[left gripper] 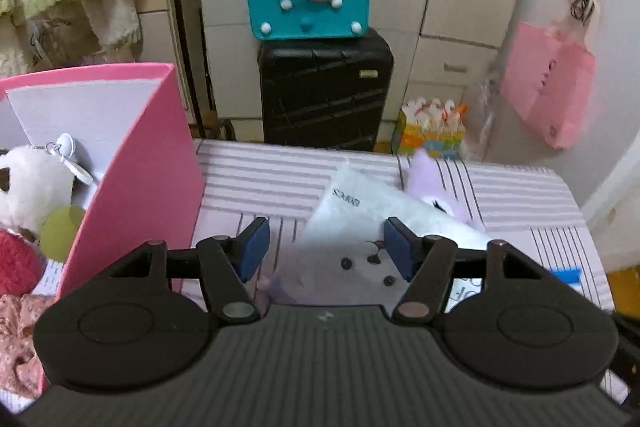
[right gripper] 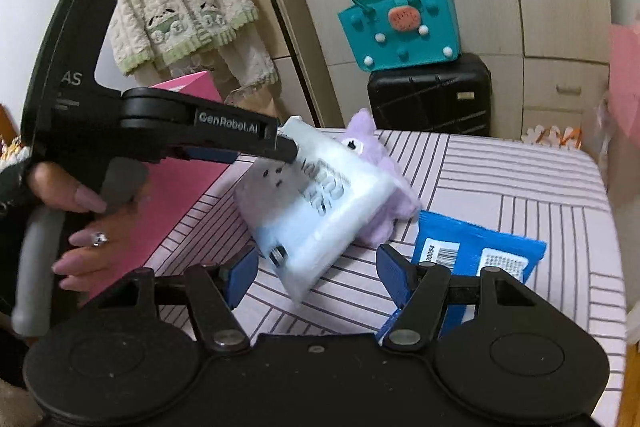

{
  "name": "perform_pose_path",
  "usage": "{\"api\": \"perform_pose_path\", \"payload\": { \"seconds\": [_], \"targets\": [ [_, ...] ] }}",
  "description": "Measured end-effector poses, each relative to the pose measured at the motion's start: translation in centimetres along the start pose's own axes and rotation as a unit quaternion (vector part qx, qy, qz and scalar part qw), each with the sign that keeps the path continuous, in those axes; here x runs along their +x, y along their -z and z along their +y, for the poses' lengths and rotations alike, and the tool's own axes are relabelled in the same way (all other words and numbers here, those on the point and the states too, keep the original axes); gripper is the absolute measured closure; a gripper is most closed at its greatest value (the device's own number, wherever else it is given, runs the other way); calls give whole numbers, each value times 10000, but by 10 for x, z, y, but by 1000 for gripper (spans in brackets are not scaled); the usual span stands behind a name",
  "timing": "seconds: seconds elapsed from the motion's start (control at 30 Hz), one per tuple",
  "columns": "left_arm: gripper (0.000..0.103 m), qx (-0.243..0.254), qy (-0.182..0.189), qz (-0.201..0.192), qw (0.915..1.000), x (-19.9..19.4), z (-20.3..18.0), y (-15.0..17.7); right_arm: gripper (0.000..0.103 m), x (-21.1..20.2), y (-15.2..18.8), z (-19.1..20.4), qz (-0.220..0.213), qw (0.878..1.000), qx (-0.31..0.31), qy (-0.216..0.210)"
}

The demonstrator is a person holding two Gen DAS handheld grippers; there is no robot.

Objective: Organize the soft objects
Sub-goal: 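Close both grippers on the white SOFT COTTON tissue pack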

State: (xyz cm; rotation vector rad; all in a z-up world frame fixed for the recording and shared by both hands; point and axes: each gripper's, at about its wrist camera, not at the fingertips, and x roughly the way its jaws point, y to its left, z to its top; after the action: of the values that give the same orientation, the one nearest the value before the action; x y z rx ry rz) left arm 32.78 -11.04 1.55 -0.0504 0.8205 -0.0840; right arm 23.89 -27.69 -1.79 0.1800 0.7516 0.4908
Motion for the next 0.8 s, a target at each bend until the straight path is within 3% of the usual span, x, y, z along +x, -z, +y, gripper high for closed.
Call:
{"api": "perform_pose_path", "payload": {
  "seconds": [0.1,0.37,0.43,0.53,0.8],
  "targets": [
    [40,-224,167,53,9996,5,6,-2,40,6,0,0,-76,9998,97,154],
    [35,-625,334,122,9974,10,17,3,53,16,2,-4,-106,9955,893,-310],
    [36,-626,361,140,9973,9,17,5,72,22,3,-5,-41,9943,1030,-287],
    [37,-651,373,203,9970,8,18,6,84,22,5,-6,-62,9929,1135,-341],
    [36,-392,479,181,9979,-13,12,14,88,-2,9,-6,339,9942,758,-684]
  ]
}}
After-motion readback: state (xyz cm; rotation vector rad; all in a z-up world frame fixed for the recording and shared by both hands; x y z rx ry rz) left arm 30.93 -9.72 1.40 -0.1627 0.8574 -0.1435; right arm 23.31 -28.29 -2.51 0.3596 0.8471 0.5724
